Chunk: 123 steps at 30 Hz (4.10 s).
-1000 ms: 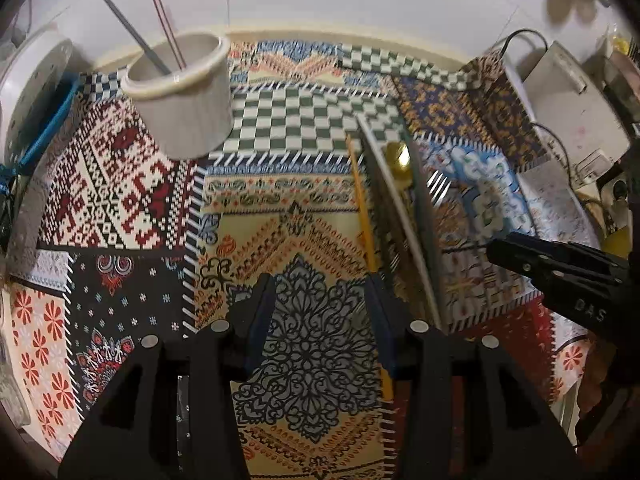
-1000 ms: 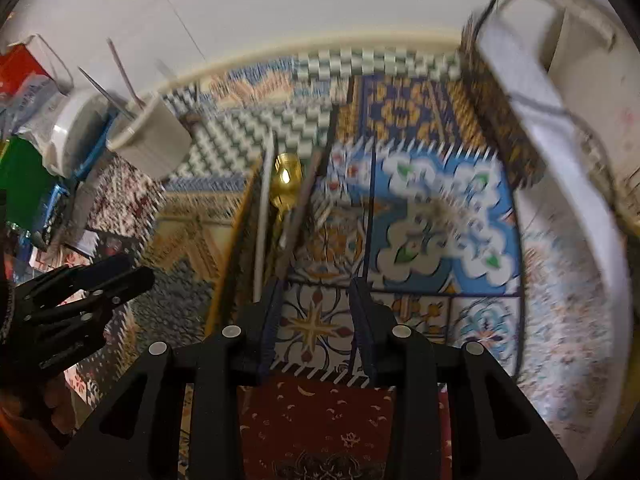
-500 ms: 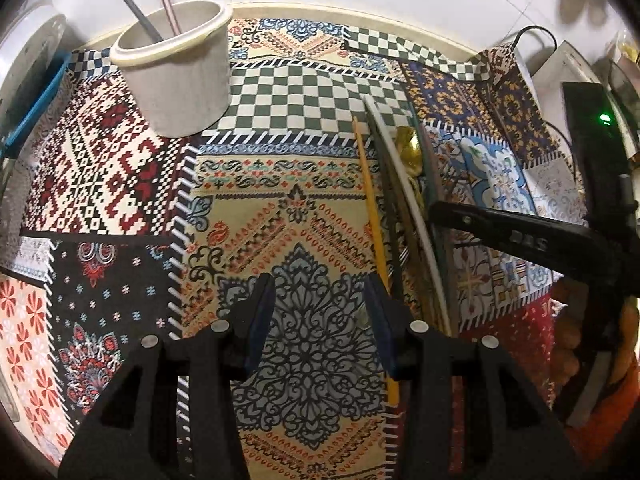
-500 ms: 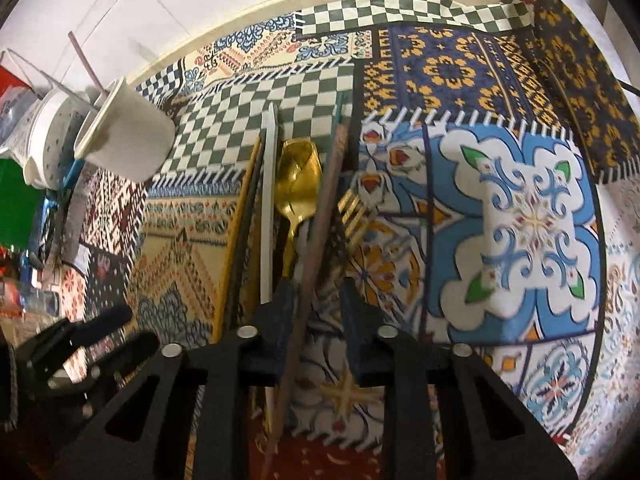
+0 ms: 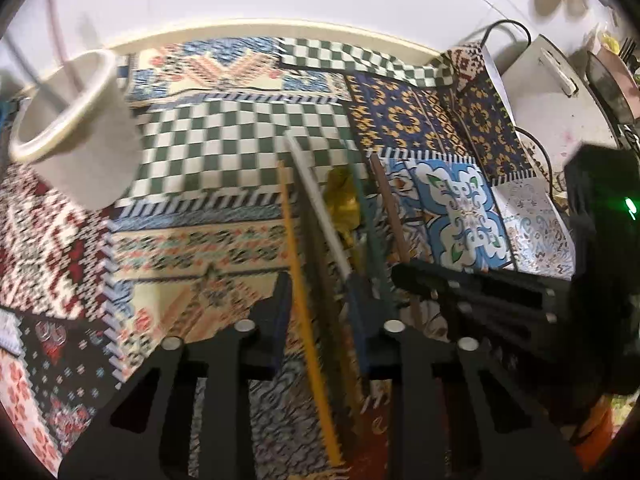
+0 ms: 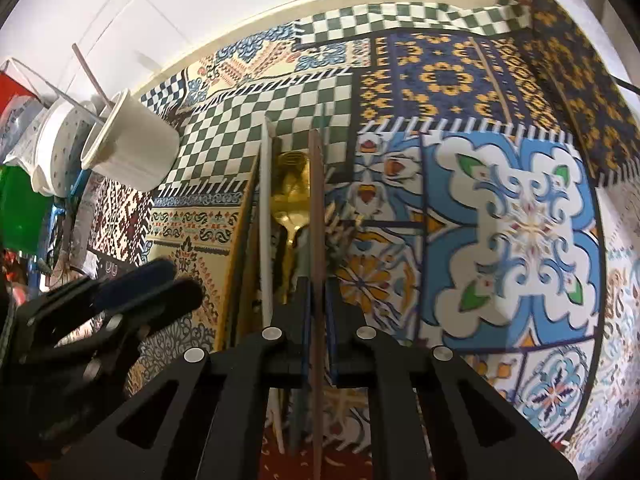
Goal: Organize utensils
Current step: 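Move both tools back down to the utensil pile, then grasp a white chopstick with left tool while right tool grasps a pink-brown chopstick, then lift both chopsticks and carry them over the white cup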
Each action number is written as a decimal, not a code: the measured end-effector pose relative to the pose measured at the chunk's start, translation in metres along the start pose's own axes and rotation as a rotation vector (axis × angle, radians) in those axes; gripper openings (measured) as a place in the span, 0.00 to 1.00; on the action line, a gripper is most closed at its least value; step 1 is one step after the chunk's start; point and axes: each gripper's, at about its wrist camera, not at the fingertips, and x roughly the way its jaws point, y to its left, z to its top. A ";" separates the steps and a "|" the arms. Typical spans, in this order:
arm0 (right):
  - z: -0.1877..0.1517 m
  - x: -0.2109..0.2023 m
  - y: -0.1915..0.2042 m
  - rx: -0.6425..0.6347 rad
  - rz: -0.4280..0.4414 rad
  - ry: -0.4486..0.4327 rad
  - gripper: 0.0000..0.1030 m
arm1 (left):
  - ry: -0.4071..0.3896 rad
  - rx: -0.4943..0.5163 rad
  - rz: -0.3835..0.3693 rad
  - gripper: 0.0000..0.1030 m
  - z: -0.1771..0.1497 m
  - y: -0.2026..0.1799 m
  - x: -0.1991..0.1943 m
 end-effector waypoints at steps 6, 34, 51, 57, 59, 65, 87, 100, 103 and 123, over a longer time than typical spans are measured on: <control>-0.007 -0.016 -0.022 0.051 -0.018 -0.033 0.06 | 0.049 -0.009 -0.091 0.14 0.014 -0.009 0.018; -0.014 -0.068 -0.019 0.038 -0.021 -0.165 0.06 | 0.056 -0.101 0.009 0.04 0.040 0.004 0.041; -0.012 -0.119 0.029 -0.060 -0.005 -0.306 0.06 | -0.236 0.009 -0.018 0.04 0.006 -0.023 -0.095; -0.007 -0.139 0.056 -0.125 0.002 -0.366 0.06 | -0.357 0.000 0.005 0.04 -0.002 -0.019 -0.143; -0.005 -0.144 0.063 -0.141 0.008 -0.384 0.06 | -0.396 -0.001 0.019 0.04 -0.004 -0.016 -0.157; 0.001 -0.163 0.092 -0.209 0.038 -0.452 0.06 | -0.507 -0.011 0.055 0.04 -0.010 -0.010 -0.196; 0.064 -0.167 0.171 -0.432 0.167 -0.587 0.06 | -0.795 -0.144 0.179 0.04 0.007 0.048 -0.268; 0.113 -0.110 0.204 -0.484 0.204 -0.612 0.06 | -0.888 -0.237 0.283 0.04 0.051 0.097 -0.248; 0.123 -0.094 0.210 -0.470 0.211 -0.623 0.06 | -0.917 -0.276 0.310 0.04 0.057 0.111 -0.235; 0.137 -0.018 0.197 -0.426 0.204 -0.578 0.06 | -0.897 -0.380 0.356 0.04 0.065 0.158 -0.158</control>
